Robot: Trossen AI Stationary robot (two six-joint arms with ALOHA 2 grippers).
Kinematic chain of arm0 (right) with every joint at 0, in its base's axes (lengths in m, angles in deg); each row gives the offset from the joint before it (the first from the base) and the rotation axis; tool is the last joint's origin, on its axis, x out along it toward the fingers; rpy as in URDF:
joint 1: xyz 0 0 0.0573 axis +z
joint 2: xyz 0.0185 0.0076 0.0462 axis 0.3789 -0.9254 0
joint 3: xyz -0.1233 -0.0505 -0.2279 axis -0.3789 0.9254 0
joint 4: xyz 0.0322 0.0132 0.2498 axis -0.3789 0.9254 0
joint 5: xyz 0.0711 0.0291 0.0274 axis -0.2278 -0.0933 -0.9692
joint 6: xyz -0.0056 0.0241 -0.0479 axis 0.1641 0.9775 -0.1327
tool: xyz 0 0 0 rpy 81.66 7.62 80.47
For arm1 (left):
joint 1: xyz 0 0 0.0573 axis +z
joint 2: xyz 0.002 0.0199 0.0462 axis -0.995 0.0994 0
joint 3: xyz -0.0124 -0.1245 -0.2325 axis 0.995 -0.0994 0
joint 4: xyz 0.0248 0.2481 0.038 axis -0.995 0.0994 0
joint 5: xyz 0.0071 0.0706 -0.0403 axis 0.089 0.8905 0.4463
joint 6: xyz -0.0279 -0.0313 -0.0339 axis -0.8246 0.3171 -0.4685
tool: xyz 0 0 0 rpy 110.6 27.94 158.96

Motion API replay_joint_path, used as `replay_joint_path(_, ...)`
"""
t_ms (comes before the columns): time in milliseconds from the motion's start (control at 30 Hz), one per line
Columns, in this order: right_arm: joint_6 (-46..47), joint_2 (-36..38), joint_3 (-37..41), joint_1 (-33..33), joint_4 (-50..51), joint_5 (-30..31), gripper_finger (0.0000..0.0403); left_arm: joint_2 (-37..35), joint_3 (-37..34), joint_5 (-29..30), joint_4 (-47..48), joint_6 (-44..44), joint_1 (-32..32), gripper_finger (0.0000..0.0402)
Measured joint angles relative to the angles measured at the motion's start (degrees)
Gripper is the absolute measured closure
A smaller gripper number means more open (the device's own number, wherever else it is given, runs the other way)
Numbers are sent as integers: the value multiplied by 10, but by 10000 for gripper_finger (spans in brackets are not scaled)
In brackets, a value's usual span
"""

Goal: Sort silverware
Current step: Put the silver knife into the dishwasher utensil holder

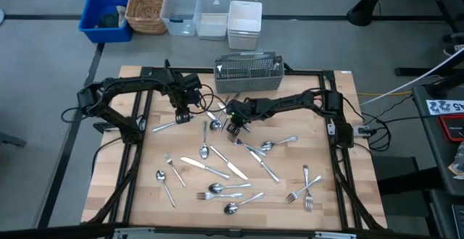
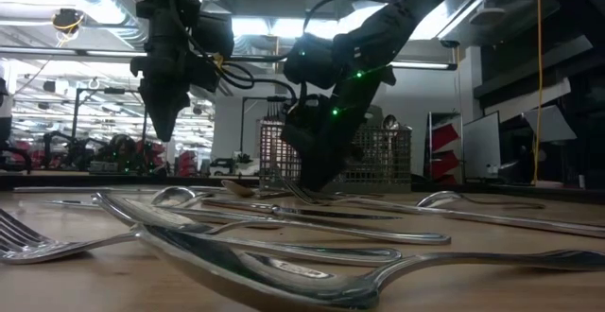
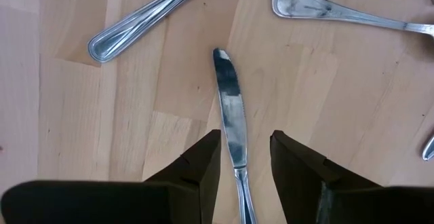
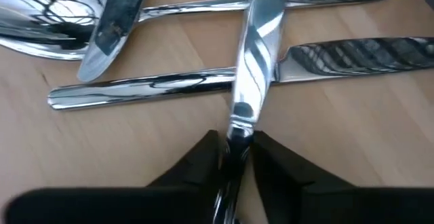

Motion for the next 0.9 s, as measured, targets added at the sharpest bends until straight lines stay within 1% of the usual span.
replay_joint_path(100, 1, 0, 0, 0, 1, 3, 365, 0, 0, 0, 1, 0, 0, 286)
replay_joint_path(167, 4, 0, 0, 0, 1, 0, 379, 0, 0, 0, 3, 0, 0, 286)
replay_joint_path(300, 19, 0, 1, -1, -3, -19, 379, 0, 0, 0, 3, 0, 0, 286)
replay_joint_path(467, 44, 6, 2, -1, -2, -39, 366, 0, 0, 0, 4, -1, 0, 286)
replay_joint_path(600, 50, 21, 4, -1, 7, -46, 372, 0, 0, 0, 7, -3, 0, 286)
replay_joint_path(700, 61, 37, 5, -1, 7, -47, 374, -2, 0, 0, 28, -2, 0, 286)
replay_joint_path(767, 71, 50, 5, 0, 6, -48, 373, -11, 0, 0, 42, 4, 0, 286)
replay_joint_path(900, 80, 73, 4, -1, 5, -47, 370, -55, 0, 0, 49, 10, 0, 286)
